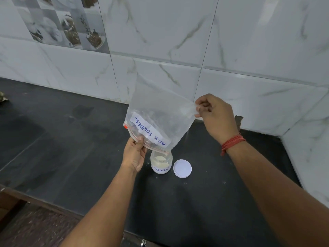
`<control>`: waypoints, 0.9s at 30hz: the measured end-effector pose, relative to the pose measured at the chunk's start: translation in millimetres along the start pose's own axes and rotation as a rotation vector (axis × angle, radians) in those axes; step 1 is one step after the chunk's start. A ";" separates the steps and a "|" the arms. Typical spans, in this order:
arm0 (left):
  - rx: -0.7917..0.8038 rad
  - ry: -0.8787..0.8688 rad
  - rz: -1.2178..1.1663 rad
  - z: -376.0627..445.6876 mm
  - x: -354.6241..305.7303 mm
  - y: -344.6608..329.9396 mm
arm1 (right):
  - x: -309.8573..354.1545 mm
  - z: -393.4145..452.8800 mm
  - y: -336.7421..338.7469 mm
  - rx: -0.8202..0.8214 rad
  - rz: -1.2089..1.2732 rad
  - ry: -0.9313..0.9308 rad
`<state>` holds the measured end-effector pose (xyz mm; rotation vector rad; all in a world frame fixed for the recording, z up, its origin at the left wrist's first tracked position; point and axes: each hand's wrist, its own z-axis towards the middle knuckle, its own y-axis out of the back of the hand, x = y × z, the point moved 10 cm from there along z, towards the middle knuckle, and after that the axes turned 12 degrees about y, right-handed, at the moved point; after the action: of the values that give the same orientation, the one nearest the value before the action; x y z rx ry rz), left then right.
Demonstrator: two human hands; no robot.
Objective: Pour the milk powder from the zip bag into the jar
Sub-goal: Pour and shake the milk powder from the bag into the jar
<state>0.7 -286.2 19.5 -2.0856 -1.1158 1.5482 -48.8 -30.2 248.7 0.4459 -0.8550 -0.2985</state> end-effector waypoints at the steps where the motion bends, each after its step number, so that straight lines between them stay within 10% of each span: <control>1: -0.004 0.002 -0.003 0.0 -0.2 0.6 | 3.0 -1.6 -1.5 0.002 0.002 0.021; 27: -0.099 -0.052 0.043 -9.1 3.9 1.9 | 53.1 6.3 -10.7 0.174 -0.169 0.315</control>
<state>10.2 -282.9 19.0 -2.1577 -1.1971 1.6065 -21.4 -63.6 281.9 0.7090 -0.5373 -0.3003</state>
